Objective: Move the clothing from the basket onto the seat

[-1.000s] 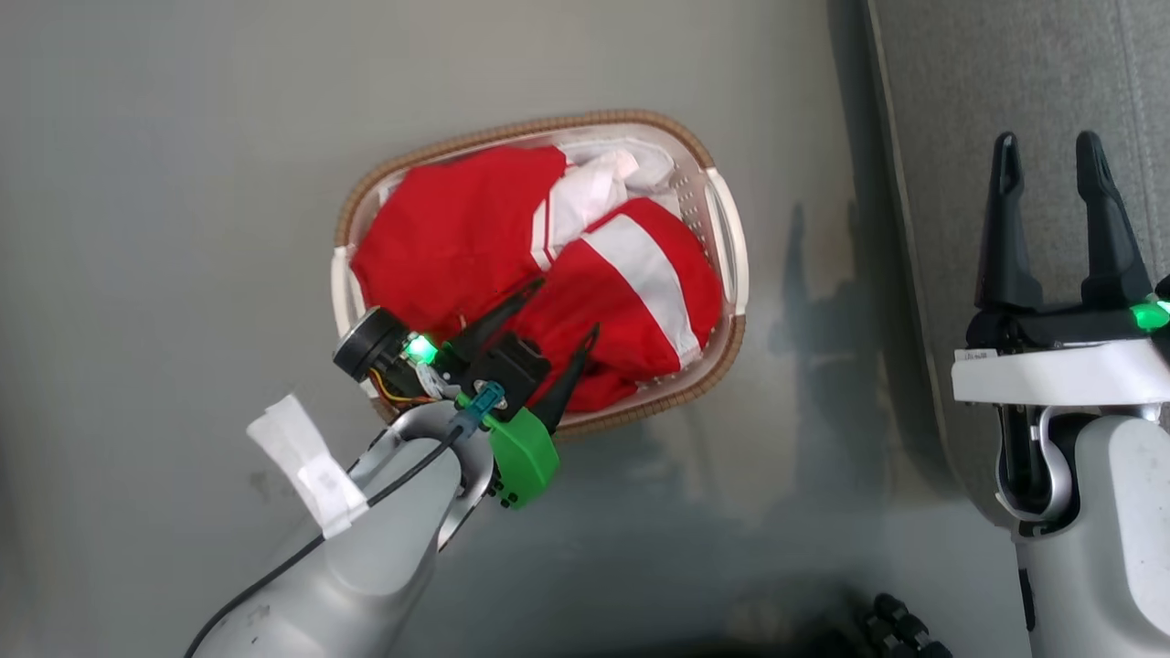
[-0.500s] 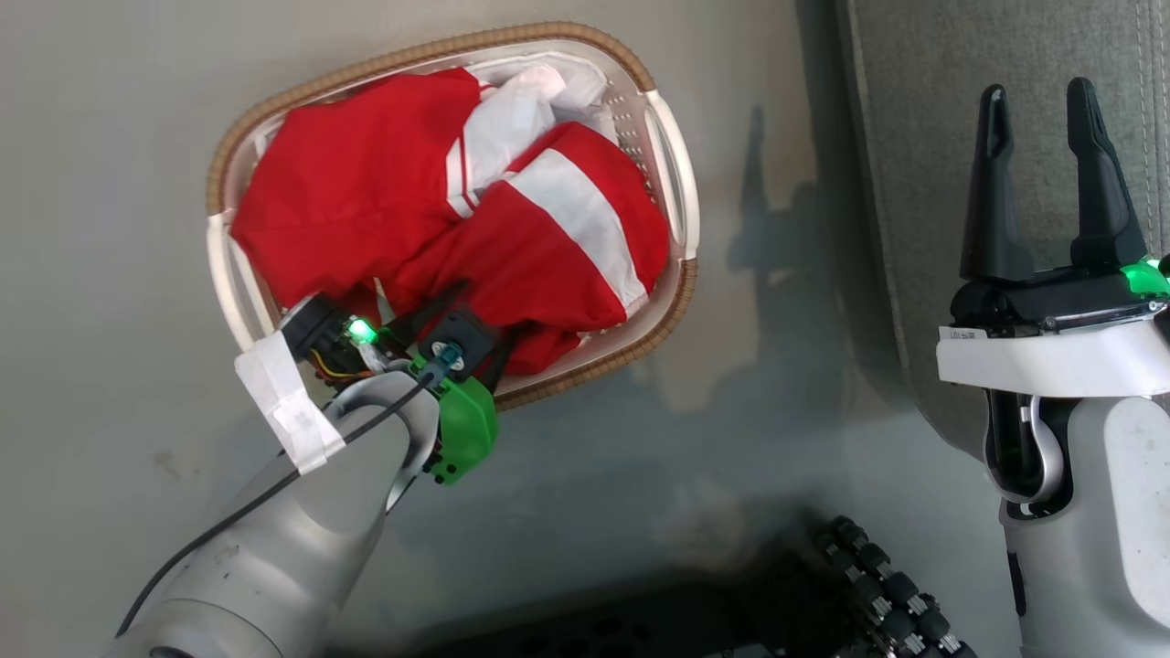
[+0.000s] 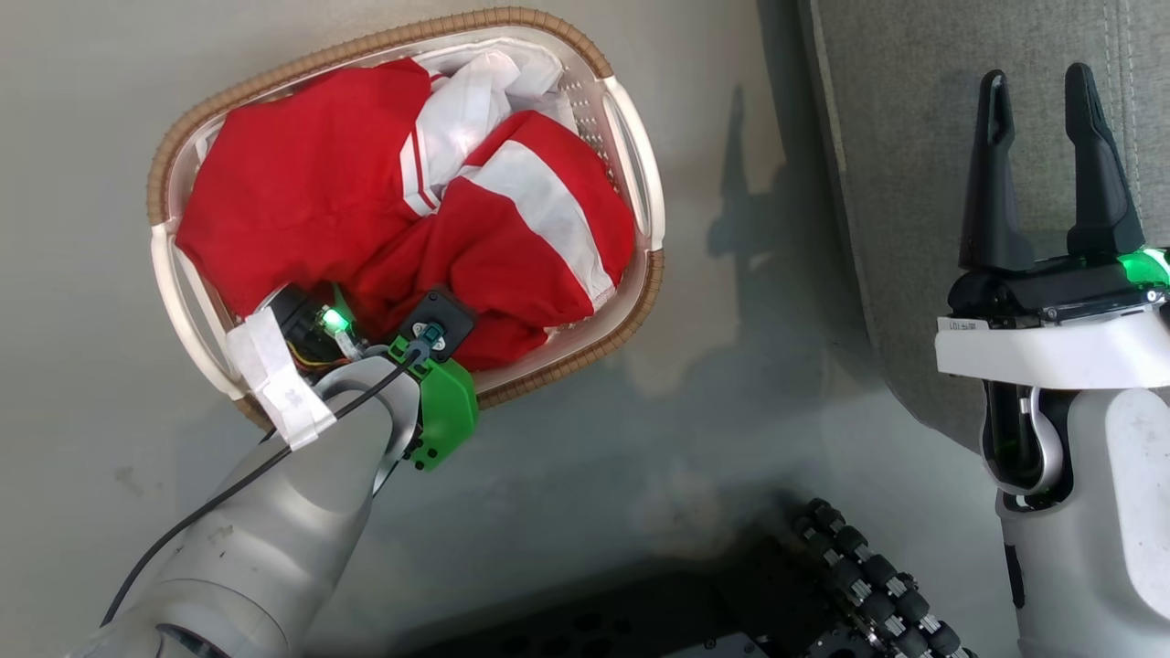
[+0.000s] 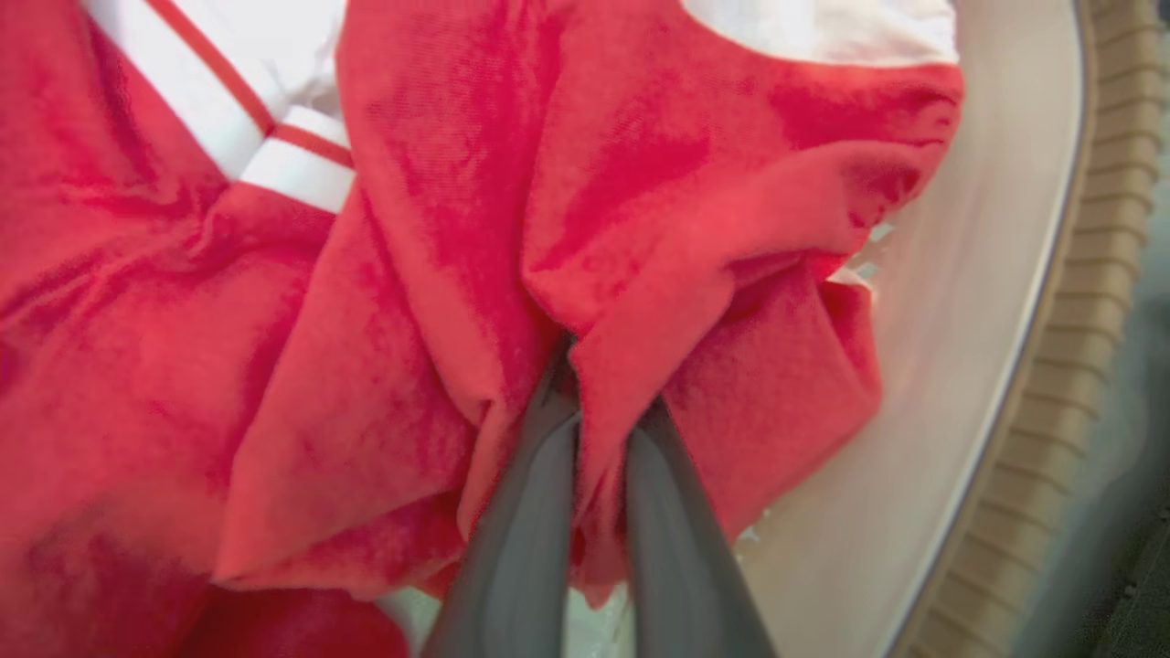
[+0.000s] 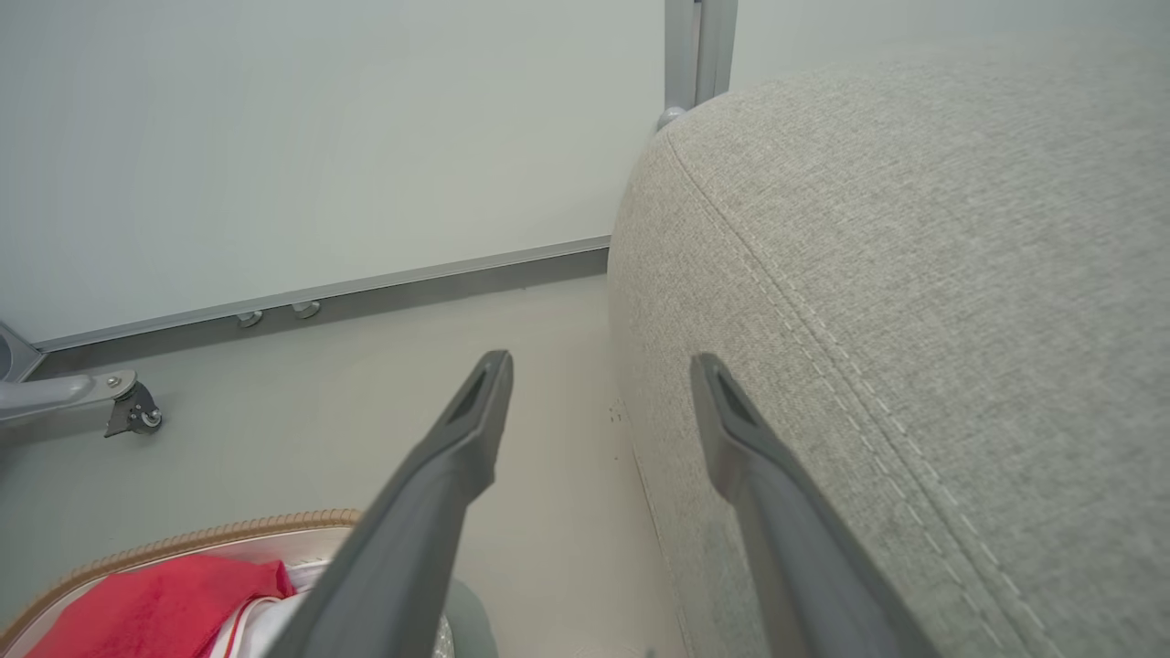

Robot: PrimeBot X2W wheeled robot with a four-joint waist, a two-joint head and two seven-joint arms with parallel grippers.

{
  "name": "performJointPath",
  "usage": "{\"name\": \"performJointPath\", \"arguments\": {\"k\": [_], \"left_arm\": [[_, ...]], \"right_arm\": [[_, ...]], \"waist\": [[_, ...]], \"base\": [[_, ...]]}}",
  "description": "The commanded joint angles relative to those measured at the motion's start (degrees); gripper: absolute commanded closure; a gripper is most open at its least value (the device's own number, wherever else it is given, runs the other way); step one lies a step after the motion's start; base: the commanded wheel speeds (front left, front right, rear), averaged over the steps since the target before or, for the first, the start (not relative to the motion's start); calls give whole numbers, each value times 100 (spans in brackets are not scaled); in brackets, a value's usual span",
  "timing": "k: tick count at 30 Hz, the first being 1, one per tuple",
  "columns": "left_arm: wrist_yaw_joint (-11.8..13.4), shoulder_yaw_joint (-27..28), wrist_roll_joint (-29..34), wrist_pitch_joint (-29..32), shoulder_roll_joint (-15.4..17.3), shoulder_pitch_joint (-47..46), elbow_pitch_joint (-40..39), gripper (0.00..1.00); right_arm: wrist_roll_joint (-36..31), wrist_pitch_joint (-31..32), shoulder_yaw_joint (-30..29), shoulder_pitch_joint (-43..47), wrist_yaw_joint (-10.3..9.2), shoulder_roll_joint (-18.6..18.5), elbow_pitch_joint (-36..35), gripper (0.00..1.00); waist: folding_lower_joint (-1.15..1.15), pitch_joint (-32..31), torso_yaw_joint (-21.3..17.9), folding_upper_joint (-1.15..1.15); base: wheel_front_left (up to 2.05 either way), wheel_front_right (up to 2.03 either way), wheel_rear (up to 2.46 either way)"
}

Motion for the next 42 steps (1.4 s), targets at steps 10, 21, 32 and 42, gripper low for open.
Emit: {"name": "performJointPath", "arguments": {"k": [10, 21, 32, 42], "left_arm": [[97, 368, -225, -43, 358, 617, -1077, 100], [146, 817, -118, -42, 720, 1637, -2616, 100], [35, 866, 35, -43, 1159, 1997, -3574, 100], [-49, 808, -189, 454, 1459, 1520, -4476, 100]], "right_arm": [[-145, -14, 13, 29, 0, -19, 302, 0], [-484, -14, 52, 521, 0, -21, 842, 0], [-678, -14, 228, 1224, 0, -21, 1332, 0], [-768, -14, 638, 1537, 0, -21, 1487, 0]], "waist": [[0, -853, 204, 0], [0, -2530, 550, 0], [0, -4152, 799, 0], [0, -5006, 934, 0]], "base": [[0, 0, 0], [0, 0, 0], [0, 0, 0], [0, 0, 0]]}}
